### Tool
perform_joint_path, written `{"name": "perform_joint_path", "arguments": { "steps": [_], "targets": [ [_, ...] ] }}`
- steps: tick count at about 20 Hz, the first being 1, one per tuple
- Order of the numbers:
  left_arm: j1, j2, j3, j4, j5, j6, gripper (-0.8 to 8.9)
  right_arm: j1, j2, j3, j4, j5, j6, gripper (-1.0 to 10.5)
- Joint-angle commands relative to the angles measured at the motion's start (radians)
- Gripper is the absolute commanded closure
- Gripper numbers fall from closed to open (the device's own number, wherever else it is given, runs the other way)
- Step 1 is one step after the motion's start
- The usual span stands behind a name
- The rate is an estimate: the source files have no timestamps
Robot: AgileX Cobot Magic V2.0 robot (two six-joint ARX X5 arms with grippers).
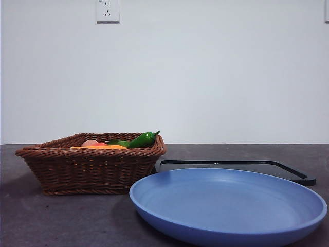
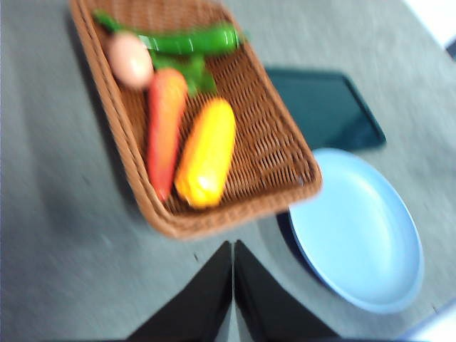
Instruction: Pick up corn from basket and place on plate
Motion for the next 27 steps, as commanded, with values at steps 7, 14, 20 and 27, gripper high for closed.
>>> {"name": "perform_joint_path", "arguments": {
  "steps": [7,14,20,27],
  "targets": [
    [-0.003,0.016,0.02,0.025,0.008,0.038,6.71,0.043,0.085,0.02,0.004,-0.001,-0.04,8.7],
    [-0.014,0.02,0.02,0.03,0.008,0.037,4.35,0.043,0.14,0.021,0.039,-0.004,0.01,6.6],
    [-0.017,0.021,0.02,0.03,0.009,0.037,4.35,0.071,0.327,0.021,0.093,-0.003,0.013,6.6],
    [-0.017,0.021,0.02,0.03,0.009,0.037,4.35,0.171,0.62,0.021,0.217,0.009,0.013,6.6]
  ]
}}
